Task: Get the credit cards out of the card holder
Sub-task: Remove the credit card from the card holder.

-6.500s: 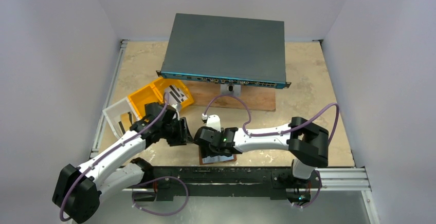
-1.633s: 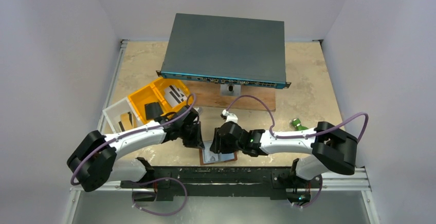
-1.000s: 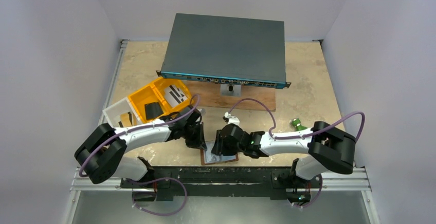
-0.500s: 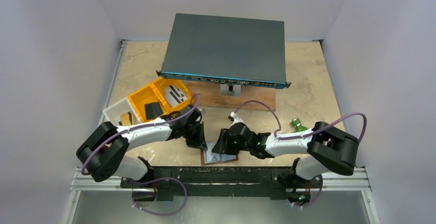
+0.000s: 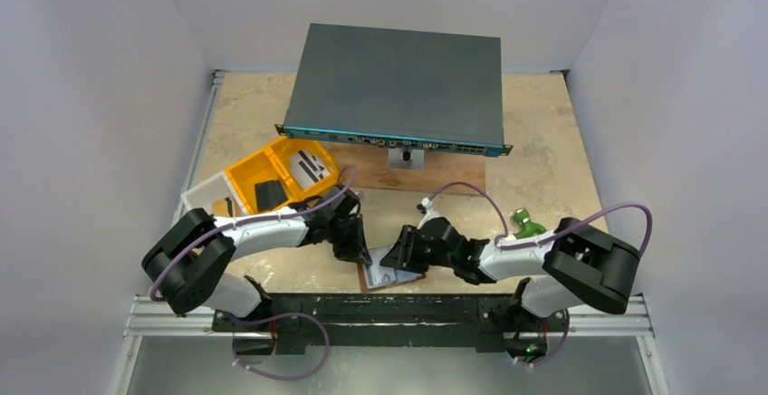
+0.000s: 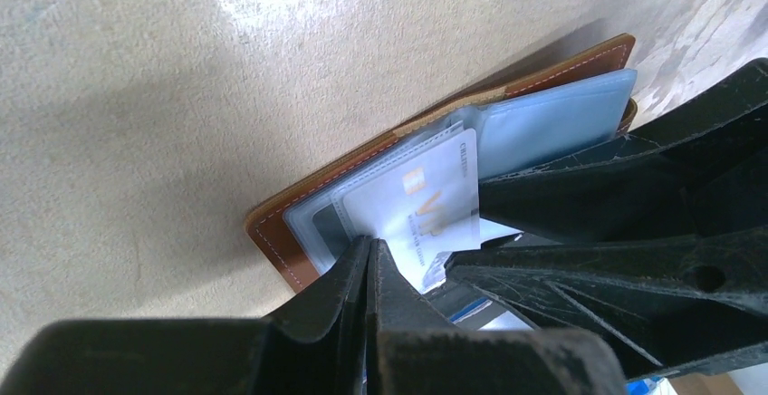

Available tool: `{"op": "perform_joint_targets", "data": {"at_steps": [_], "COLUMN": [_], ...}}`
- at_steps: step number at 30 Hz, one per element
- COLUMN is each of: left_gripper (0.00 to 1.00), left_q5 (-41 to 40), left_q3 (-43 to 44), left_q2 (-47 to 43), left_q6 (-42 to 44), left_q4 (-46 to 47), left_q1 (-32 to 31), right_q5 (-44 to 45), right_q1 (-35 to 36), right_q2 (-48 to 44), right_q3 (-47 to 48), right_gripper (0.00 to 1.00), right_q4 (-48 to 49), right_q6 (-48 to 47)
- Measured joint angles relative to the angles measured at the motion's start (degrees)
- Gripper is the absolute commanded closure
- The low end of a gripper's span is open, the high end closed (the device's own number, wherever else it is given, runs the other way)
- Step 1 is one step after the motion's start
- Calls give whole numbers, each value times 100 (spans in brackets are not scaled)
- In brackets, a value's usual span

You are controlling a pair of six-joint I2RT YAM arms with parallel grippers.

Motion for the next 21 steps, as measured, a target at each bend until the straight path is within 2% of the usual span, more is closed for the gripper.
{"op": "perform_joint_targets", "data": {"at_steps": [7,13,21], "left_gripper": [100,100,100], "left_q5": [20,9,-28], "left_q3": [15,26,48], "left_q2": [52,52,55], "left_q6": [-103,-118,-111], "left_q4": [35,13,-13], "left_q1": [0,-2,-26], "right_q5": [-199,-612,-892], "right_q1": [-181,-481,-573], "right_q2": [-4,166,387], "right_q3": [-328,-758,-898], "right_gripper": [68,71,78], "right_q4": [496,1373,1974], "right_q6": [168,356,479]}}
